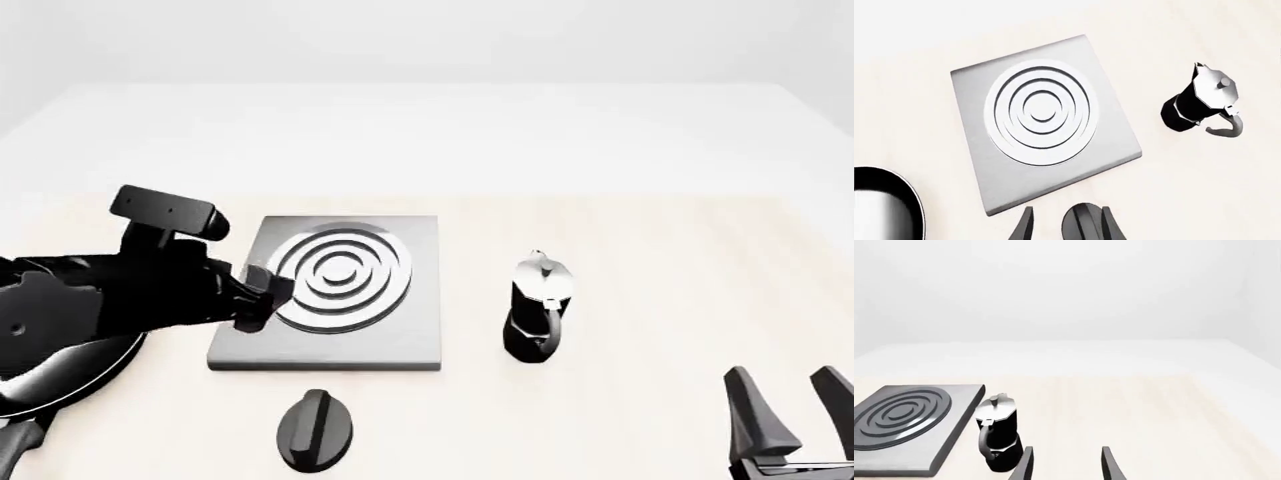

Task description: Turn on the stove and put the moka pot on it.

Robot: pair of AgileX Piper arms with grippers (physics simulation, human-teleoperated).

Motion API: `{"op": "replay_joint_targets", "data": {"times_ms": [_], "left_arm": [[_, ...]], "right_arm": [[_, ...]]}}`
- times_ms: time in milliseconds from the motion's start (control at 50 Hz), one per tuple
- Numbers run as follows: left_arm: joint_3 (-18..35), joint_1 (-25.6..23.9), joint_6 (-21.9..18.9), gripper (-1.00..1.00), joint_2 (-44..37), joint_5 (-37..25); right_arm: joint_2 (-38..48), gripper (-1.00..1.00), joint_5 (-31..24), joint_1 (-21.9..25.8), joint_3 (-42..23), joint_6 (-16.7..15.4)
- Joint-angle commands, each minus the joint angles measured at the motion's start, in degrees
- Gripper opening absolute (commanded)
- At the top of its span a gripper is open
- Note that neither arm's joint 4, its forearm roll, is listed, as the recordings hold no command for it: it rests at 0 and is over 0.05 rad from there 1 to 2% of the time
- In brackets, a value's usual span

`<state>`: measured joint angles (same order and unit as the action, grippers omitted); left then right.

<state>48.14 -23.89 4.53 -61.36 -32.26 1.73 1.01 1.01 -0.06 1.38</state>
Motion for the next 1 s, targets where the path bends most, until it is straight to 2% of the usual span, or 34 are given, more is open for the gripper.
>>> {"op": "replay_joint_targets", "data": {"times_ms": [20,460,700,1000], "left_arm": [[-2.06,-3.13,4.03,1.0,-2.97,0.99],[-6.99,-5.5,6.05,1.0,-6.91,6.33],[-8.66,-4.66,4.62,1.0,-8.95,8.95],[-9.63,-4.81,4.68,1.0,-12.97,12.42]], "right_arm": [[-0.4,1.0,-0.19,-0.12,-0.01,0.42],[-1.33,1.0,-0.87,-0.35,0.0,1.38],[-0.89,1.0,-0.61,-0.28,0.02,1.62],[0.16,1.0,0.31,-0.22,0.04,1.98]]}}
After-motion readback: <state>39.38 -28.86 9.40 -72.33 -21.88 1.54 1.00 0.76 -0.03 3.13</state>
